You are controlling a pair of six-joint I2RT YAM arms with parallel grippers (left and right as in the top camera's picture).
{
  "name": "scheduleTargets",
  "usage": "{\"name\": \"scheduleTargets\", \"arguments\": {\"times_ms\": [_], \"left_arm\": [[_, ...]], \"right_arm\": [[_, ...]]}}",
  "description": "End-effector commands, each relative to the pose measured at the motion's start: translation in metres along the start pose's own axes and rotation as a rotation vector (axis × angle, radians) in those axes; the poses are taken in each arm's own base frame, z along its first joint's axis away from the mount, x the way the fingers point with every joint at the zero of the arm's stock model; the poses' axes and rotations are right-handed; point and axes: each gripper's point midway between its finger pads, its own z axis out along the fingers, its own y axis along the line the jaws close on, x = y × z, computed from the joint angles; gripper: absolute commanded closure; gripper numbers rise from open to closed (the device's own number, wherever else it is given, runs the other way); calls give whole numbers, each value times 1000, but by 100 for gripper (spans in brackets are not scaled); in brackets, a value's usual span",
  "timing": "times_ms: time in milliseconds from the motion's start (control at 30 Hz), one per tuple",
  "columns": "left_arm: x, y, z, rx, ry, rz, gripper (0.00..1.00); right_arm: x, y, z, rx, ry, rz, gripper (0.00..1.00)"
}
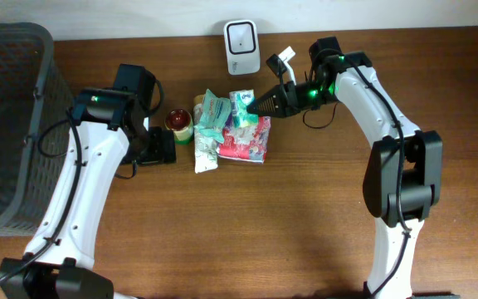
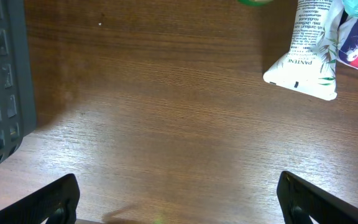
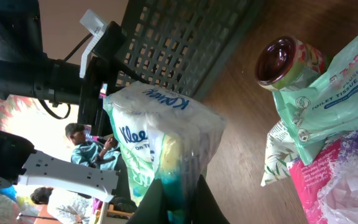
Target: Scan the item barcode
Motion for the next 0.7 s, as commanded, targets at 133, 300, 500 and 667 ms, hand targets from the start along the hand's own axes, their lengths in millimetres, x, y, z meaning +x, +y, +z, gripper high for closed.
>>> {"name": "scheduleTargets", "arguments": {"times_ms": [133,300,500,667], "left_arm": [[1,3,-3,-5,-11,-14,1],[1,3,-3,-5,-11,-14,1],[1,3,-3,-5,-11,-14,1],[1,3,-3,-5,-11,-14,1]], "right_arm": [[-2,-1,0,9,2,-22,96],[-4,-1,0,9,-1,-39,96],[-4,-1,0,9,-1,-39,96],[-1,0,0,7,4,-7,96]]}}
